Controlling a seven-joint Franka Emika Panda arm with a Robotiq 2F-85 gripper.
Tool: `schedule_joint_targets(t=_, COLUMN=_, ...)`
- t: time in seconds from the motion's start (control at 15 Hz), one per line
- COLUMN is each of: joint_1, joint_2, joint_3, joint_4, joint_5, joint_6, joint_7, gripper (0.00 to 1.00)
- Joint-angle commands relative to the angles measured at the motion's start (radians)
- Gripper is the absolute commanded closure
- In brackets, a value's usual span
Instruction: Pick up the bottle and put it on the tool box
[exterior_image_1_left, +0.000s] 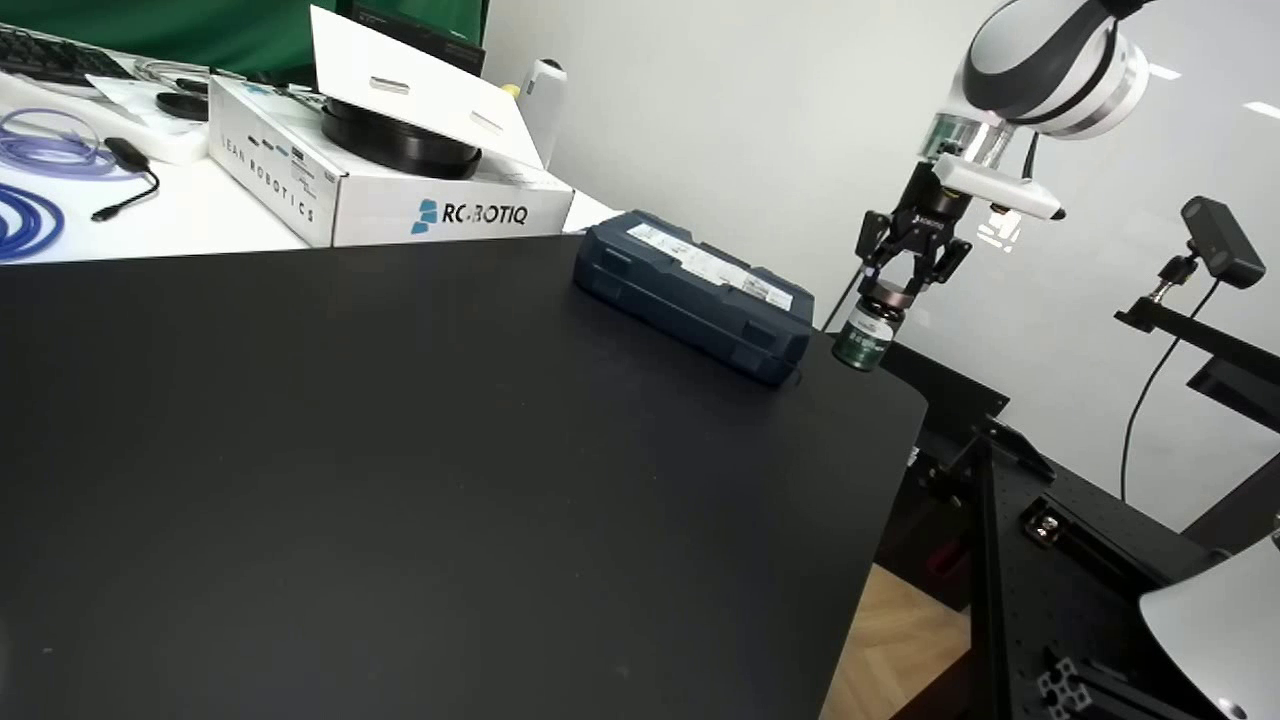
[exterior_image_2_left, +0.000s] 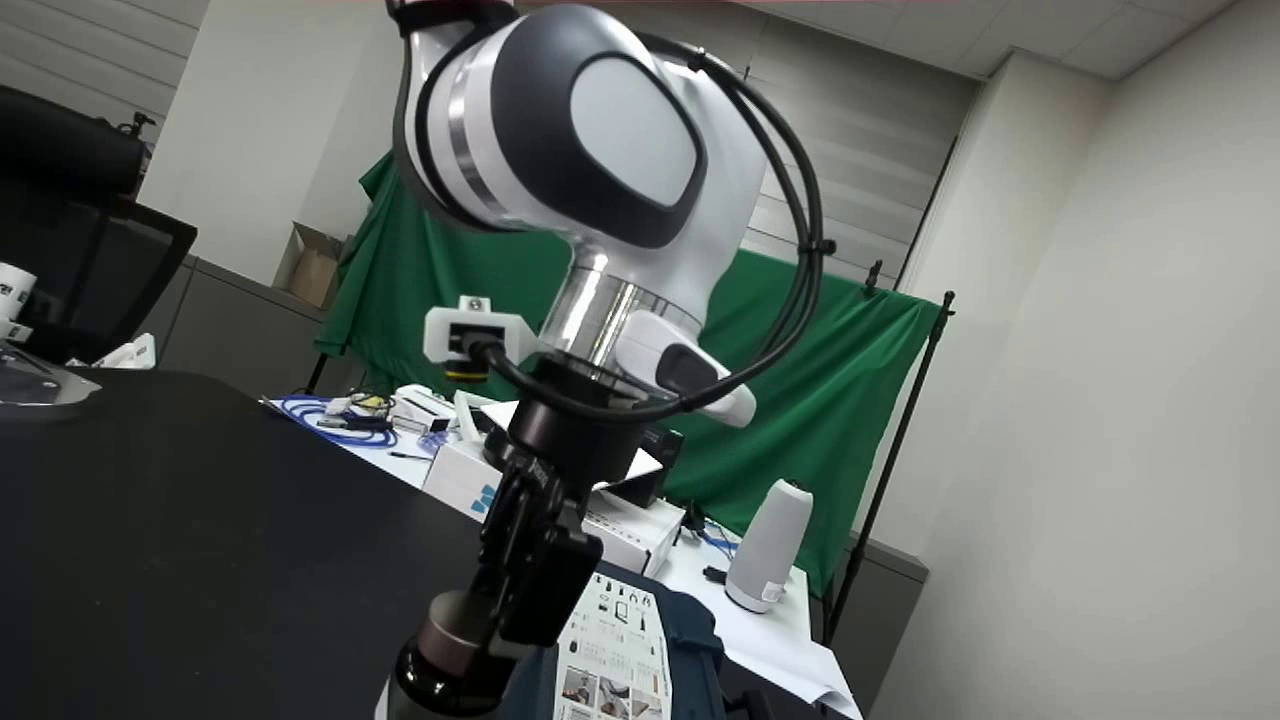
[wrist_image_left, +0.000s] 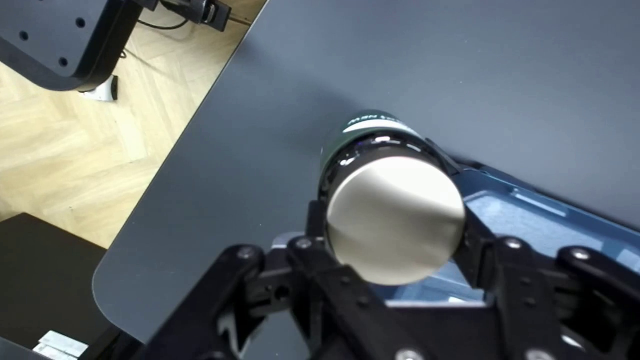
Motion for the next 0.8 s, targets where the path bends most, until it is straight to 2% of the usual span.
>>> schedule_joint_targets(t=0.0, joint_1=-0.026, joint_2=-0.064, joint_3=0.036, joint_4=0.031, joint_5=0.003, joint_6=-0.055, joint_7=-0.01, gripper=0.64)
schedule_joint_targets(t=0.4, joint_1=-0.036, joint_2=-0.025, joint_3=0.089, joint_4=0.146, joint_5=0.074, joint_6=-0.065, joint_7=-0.031, gripper=0.64)
schedule_joint_targets(t=0.73, joint_1=-0.06, joint_2=0.068, joint_3=0.088, joint_4=0.315, joint_5=0.09, joint_6=-0.108, joint_7=-0.028, gripper=0.64)
